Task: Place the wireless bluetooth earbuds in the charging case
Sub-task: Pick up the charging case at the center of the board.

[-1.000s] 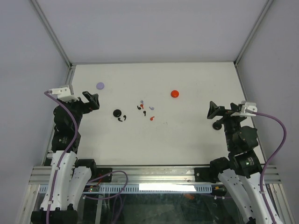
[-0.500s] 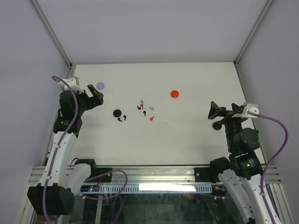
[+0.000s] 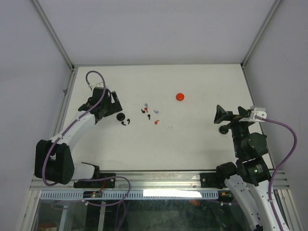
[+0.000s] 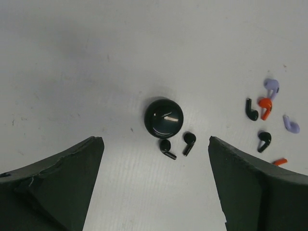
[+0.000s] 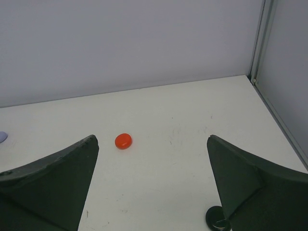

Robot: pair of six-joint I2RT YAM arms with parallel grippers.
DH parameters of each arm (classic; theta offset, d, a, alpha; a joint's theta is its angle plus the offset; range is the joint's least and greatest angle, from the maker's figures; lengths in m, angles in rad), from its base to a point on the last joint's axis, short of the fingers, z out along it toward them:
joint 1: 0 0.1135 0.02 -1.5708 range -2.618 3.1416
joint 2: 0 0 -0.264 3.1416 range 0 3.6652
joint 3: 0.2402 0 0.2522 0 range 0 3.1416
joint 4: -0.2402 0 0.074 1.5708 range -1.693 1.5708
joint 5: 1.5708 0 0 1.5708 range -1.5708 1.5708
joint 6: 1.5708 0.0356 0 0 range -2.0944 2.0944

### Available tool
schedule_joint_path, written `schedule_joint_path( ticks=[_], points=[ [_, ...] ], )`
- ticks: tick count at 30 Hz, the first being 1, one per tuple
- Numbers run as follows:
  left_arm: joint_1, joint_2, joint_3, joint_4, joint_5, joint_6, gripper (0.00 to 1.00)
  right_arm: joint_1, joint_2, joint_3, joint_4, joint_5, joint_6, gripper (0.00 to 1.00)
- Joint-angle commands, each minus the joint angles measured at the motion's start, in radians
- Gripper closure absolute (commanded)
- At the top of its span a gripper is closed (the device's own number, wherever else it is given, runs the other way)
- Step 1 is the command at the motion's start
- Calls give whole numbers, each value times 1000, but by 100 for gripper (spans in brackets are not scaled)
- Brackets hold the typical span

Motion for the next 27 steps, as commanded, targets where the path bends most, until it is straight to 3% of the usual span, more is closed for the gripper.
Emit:
schedule_joint_path(
  ticks=[1, 15, 27],
  points=[
    [-25, 90, 64, -2, -125, -76, 7, -6, -17, 2, 58, -12, 6, 1],
    [-139, 411, 179, -3, -253, -174, 13, -4, -21, -13, 69, -14, 4, 1],
    [-172, 455, 168, -13, -271, -185, 30, -2, -31, -19, 76, -19, -3, 1]
  ],
)
